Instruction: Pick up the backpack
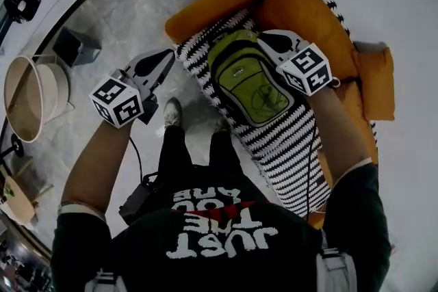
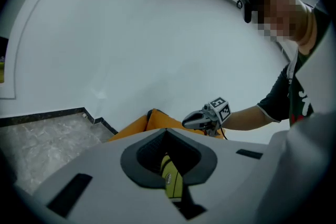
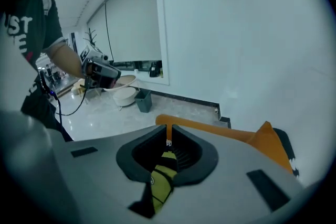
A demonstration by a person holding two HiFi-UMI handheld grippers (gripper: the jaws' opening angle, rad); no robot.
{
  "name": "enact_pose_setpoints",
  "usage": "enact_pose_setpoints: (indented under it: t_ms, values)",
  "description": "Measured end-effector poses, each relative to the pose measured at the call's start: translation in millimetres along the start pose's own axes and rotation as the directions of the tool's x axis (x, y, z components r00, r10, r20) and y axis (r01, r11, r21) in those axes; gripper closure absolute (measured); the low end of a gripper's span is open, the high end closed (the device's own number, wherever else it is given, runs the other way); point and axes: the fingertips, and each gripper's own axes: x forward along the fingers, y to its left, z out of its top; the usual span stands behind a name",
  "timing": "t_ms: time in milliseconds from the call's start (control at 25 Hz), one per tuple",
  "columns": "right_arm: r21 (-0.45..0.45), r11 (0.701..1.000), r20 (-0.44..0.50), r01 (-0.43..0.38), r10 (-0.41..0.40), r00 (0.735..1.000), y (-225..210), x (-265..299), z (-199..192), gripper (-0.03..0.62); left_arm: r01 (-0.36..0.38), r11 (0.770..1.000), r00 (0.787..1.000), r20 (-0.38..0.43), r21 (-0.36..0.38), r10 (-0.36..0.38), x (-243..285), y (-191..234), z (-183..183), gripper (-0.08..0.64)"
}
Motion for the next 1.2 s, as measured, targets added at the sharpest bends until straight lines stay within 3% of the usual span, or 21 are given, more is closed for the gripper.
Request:
enact_pose_setpoints:
  t_ms: [200,440,520,640,800,1000,1200]
  values:
    - [-0.081,0.995,-0.15,-0.057,0.045,0.988,-14.0,103.5,-27.0,0.561,-0.031,0.999,0.999,-0.011,-0.037,0.031,4.7,58.7,-43.4,0.559]
    - [-0.202,0.965,-0.364,-0.169,0.086,0.927,-27.8,191.3,-77.4,0.555,-0.016,0.999,0.996,-0.089,-0.042,0.012,16.8,96.8,-100.4,0.559]
    - [-0.243,0.945,-0.443,-0.219,0.093,0.892,-33.5,212.5,-98.1,0.538,-0.011,0.999,0.995,-0.099,-0.048,0.006,20.5,105.7,-112.9,0.56]
    - [-0.264,0.919,-0.571,-0.292,0.095,0.816,-42.3,237.3,-125.8,0.439,-0.007,0.998,0.995,-0.105,-0.07,-0.001,24.0,118.6,-128.5,0.558]
    - [-0.267,0.888,-0.675,-0.374,0.105,0.73,-46.6,264.0,-153.2,0.434,0.002,0.995,0.992,-0.124,-0.097,-0.014,25.7,130.5,-150.1,0.559]
    - [-0.245,0.877,-0.748,-0.414,0.101,0.656,-50.8,284.1,-175.5,0.434,0.003,0.991,0.991,-0.134,-0.133,-0.021,27.6,138.1,-166.8,0.559]
    - [-0.195,0.896,-0.795,-0.4,0.095,0.599,-55.1,291.4,-196.8,0.431,-0.003,0.989,0.99,-0.137,-0.148,-0.018,30.6,135.8,-172.2,0.558]
